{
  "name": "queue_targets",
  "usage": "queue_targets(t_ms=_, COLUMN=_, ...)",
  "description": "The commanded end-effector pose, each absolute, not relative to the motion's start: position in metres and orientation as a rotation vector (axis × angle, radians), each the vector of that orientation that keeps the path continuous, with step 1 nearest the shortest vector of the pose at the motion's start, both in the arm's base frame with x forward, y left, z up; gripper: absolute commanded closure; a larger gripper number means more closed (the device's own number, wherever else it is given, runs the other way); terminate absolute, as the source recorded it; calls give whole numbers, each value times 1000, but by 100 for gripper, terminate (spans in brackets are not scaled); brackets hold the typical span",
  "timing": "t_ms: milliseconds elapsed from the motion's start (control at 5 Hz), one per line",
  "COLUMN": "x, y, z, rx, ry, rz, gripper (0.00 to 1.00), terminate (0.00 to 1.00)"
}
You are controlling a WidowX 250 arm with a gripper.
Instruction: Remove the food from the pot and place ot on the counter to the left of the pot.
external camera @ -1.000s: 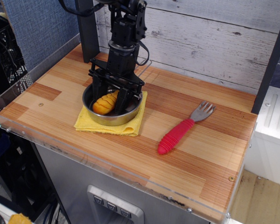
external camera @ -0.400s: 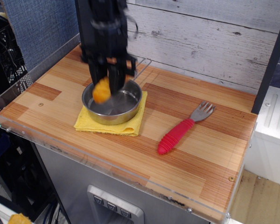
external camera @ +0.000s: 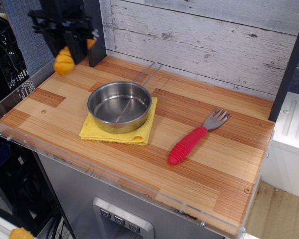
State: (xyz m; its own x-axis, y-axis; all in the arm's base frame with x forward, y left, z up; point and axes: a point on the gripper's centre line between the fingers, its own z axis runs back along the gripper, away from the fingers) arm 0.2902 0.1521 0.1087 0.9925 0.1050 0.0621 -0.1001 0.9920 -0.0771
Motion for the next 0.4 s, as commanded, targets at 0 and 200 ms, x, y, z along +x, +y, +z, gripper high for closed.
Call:
queue_targets(t_ms=0, x=284, y=211, z=110, rx=-8, ry=-87, rz=129, gripper=100, terminate=0)
queue_targets(t_ms=200, x=288, y=215, z=107, rx=16, ry=-117, rz=54, gripper=100, terminate=0)
